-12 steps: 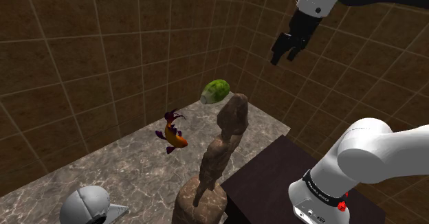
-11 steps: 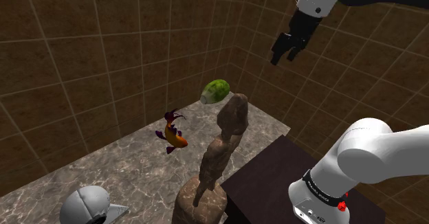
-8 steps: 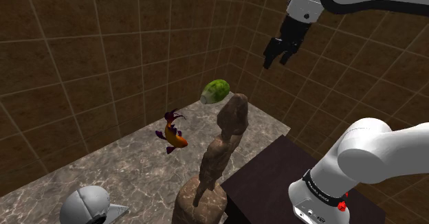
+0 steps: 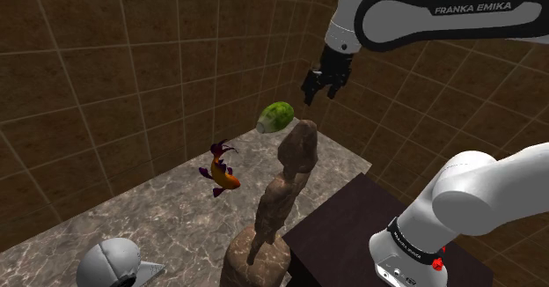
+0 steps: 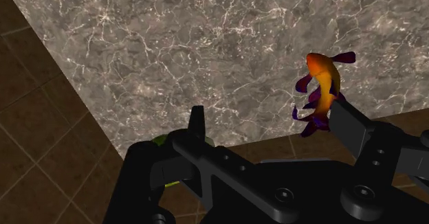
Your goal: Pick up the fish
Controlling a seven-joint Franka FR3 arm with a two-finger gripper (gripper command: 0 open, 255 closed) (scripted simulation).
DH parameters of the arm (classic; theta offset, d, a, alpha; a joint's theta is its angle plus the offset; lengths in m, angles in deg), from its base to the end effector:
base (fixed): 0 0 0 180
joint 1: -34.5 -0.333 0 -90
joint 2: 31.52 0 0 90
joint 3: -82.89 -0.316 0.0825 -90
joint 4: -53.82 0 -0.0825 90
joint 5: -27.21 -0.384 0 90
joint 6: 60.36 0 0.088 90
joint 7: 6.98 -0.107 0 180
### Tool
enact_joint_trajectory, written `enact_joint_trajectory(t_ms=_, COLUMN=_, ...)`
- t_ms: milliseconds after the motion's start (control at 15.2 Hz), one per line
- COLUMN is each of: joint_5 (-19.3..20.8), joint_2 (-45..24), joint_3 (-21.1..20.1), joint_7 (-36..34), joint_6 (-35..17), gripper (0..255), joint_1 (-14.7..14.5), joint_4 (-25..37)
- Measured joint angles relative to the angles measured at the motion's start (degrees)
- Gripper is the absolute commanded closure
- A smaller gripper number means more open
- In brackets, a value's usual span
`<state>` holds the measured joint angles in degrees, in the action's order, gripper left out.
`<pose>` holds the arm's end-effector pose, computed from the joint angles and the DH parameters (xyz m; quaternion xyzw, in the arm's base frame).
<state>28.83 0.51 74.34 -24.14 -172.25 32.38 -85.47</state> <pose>0.3836 0.0755 0.5076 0.9960 -0.0614 0.0488 0.0427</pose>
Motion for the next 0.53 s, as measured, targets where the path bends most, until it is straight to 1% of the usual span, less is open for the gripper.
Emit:
enact_joint_trajectory(t_ms=132, joint_5=0.09, joint_2=-4.08, joint_3=-1.58, joint_7=-2.16, joint_6=-3.52, gripper=0, joint_1=-0.06, joint_4=0.03)
enact_joint_trajectory(t_ms=330, joint_5=0.63, joint_2=-9.84, joint_3=-3.67, joint_7=-5.30, joint_6=-7.27, gripper=0, joint_1=-0.03, joint_4=1.32)
enact_joint_trajectory(t_ms=528, joint_5=2.23, joint_2=-17.33, joint_3=-5.42, joint_7=-8.44, joint_6=-11.37, gripper=0, joint_1=0.43, joint_4=3.81)
